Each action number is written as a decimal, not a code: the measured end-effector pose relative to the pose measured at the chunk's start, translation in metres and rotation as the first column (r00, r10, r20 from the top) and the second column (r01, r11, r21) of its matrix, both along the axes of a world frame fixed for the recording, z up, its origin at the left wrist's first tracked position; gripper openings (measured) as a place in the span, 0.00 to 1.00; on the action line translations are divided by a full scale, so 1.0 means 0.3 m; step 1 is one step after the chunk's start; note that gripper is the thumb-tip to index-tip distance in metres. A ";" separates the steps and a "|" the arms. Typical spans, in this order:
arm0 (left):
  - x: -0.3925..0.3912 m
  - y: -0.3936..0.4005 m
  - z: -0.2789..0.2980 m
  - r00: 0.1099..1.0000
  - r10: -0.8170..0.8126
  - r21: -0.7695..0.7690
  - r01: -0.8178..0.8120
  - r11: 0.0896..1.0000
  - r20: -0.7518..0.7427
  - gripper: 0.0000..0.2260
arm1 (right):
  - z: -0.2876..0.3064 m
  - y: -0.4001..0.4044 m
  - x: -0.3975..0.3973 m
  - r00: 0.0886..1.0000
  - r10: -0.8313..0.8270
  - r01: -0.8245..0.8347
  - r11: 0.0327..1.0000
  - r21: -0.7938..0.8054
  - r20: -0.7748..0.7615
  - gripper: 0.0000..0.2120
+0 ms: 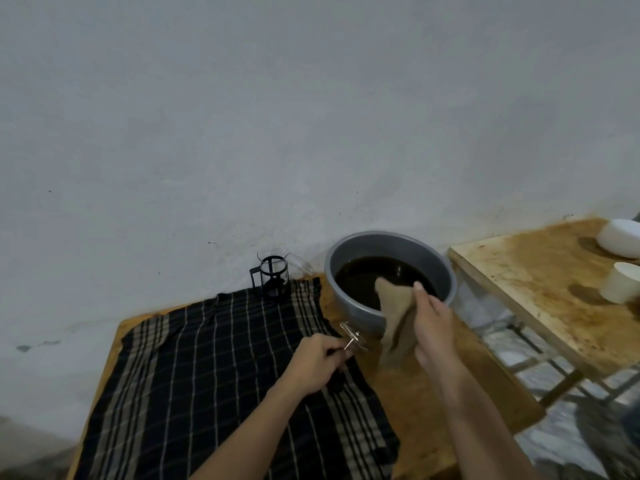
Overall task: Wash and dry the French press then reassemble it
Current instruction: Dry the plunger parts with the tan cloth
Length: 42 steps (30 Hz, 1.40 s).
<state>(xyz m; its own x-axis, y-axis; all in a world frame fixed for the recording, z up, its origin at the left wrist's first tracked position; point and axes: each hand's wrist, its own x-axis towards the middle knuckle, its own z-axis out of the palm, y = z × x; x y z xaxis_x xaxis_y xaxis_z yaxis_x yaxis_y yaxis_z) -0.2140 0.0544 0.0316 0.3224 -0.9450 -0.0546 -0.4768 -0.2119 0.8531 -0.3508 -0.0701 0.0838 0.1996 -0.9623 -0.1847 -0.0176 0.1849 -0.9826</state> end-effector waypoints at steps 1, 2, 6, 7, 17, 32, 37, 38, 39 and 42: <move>0.011 0.007 -0.003 1.000 0.010 -0.011 -0.009 1.000 0.002 0.09 | 0.028 0.002 -0.007 1.000 -0.017 0.019 0.998 -0.067 0.020 0.17; 0.020 0.011 -0.003 1.000 0.006 -0.021 -0.006 1.000 0.005 0.09 | 0.052 0.007 -0.013 0.999 -0.025 0.028 0.990 -0.140 0.029 0.16; 0.018 0.007 0.022 0.999 -0.051 -0.059 0.050 0.997 -0.014 0.10 | 0.066 0.046 0.006 0.960 0.229 -0.264 0.931 -0.254 -0.158 0.07; 0.013 0.005 0.030 0.999 -0.051 -0.078 0.050 0.996 -0.007 0.10 | 0.042 0.071 0.019 0.896 0.364 -0.425 0.870 -0.249 -0.255 0.07; -0.032 -0.017 0.044 0.990 -0.064 -0.160 0.083 0.984 0.123 0.09 | -0.043 0.065 0.076 0.919 0.359 -0.368 0.930 -0.023 -0.164 0.11; 0.013 0.014 0.056 0.997 -0.075 -0.243 0.077 0.967 0.019 0.10 | -0.049 0.162 0.037 0.826 0.487 -0.564 0.729 -0.387 -0.286 0.14; -0.002 0.011 0.034 0.996 -0.082 -0.214 0.085 0.973 0.025 0.10 | -0.029 0.097 0.056 0.912 0.392 -0.398 0.917 -0.031 -0.124 0.11; 0.000 0.010 0.040 0.996 -0.090 -0.205 0.091 0.974 0.014 0.11 | -0.022 0.090 0.059 0.936 0.350 -0.348 0.935 0.073 -0.029 0.11; 0.009 0.011 0.046 0.996 -0.087 -0.197 0.087 0.977 0.006 0.12 | -0.011 0.084 0.057 0.956 0.290 -0.294 0.944 0.153 0.048 0.11; 0.046 0.022 0.053 0.998 -0.053 -0.192 0.048 0.980 -0.020 0.14 | 0.039 0.051 0.028 0.967 0.153 -0.185 0.971 0.150 0.205 0.09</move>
